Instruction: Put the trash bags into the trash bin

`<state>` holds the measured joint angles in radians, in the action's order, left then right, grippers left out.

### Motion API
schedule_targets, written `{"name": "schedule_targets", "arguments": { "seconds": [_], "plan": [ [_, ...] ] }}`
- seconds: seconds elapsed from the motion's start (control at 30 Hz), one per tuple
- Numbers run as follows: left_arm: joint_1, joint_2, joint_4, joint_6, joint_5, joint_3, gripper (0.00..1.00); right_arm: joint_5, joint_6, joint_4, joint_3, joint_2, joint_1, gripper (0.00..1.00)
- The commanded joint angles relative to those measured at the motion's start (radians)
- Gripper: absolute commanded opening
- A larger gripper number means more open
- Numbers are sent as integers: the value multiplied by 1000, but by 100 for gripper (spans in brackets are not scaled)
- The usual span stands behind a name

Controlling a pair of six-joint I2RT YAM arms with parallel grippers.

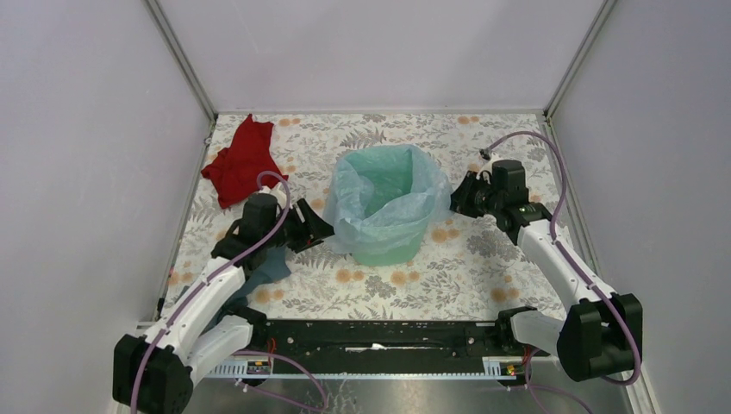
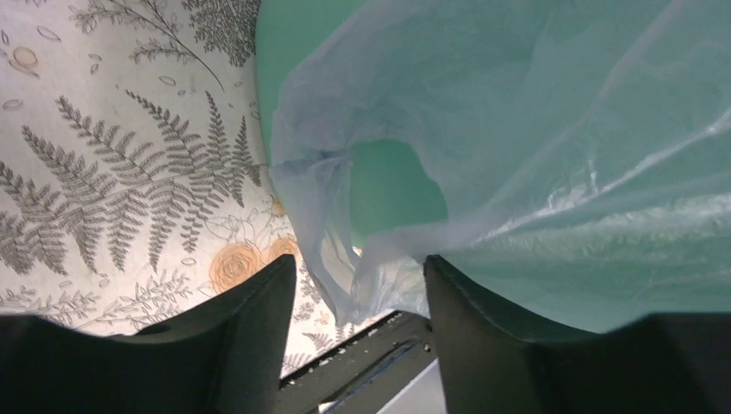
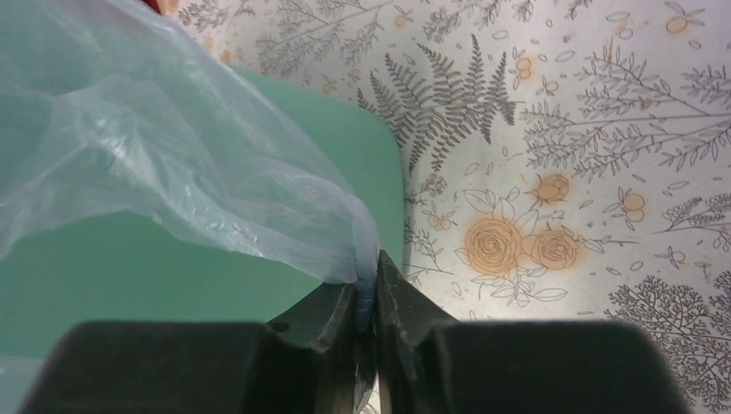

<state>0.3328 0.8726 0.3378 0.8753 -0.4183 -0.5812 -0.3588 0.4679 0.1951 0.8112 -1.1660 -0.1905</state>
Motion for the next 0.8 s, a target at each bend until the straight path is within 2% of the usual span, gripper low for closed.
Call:
{"name": "schedule_targets", "arguments": {
  "seconds": [0.0, 0.07, 0.43, 0.63, 0.77],
  "plan": [
    [-1, 65, -119, -18, -7, -38, 55, 27, -21, -59, -47, -10, 3, 13],
    [-1, 81, -121, -29, 13, -47, 51, 26, -22, -75, -74, -27, 3, 10],
    [-2, 120, -135, -44, 53, -51, 32, -45, 48, -294, -230, -169, 2, 8],
    [-2, 168, -149, -68, 64, -62, 25, -39, 43, -316, -236, -212, -11, 9],
    [-2, 220, -228, -48, 38, -29, 17, -32, 35, -314, -227, -232, -19, 10]
  ]
}}
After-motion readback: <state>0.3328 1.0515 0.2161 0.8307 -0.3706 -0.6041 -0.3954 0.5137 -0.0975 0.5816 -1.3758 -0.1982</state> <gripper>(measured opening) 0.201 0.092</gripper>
